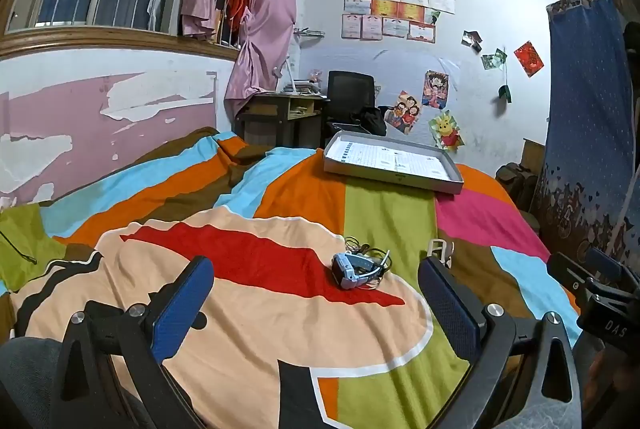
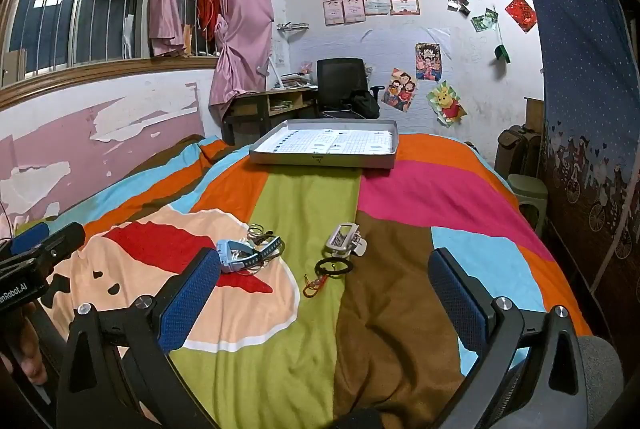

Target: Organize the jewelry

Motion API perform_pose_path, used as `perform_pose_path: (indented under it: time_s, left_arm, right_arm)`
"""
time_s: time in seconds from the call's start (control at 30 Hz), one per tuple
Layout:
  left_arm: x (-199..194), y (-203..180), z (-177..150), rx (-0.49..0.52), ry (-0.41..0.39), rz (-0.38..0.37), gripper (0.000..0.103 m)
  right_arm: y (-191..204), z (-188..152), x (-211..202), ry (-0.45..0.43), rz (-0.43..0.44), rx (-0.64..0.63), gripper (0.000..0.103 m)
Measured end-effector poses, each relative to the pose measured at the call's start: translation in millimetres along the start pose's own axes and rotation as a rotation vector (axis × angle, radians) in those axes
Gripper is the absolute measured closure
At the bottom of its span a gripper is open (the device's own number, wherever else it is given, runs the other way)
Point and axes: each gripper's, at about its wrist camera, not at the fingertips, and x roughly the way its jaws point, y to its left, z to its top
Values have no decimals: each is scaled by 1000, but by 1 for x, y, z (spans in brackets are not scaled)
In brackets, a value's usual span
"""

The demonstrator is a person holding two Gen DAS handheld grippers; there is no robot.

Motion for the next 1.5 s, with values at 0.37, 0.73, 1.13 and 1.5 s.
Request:
perform_pose_path:
  time_s: [0.37,0.73,1.13,1.5]
  left_arm:
    - [0,0,0,2,0,2,0]
    - [0,0,0,3,-2,1,0]
    - [0,0,0,7,-15,9,0]
    - [0,0,0,11,-17,11,0]
  right_arm:
    - [0,0,0,0,1,2,1]
    - [0,-1,0,2,-1,4,1]
    - [-1,0,-1,0,1,4,1]
    - [-1,0,-1,0,2,4,1]
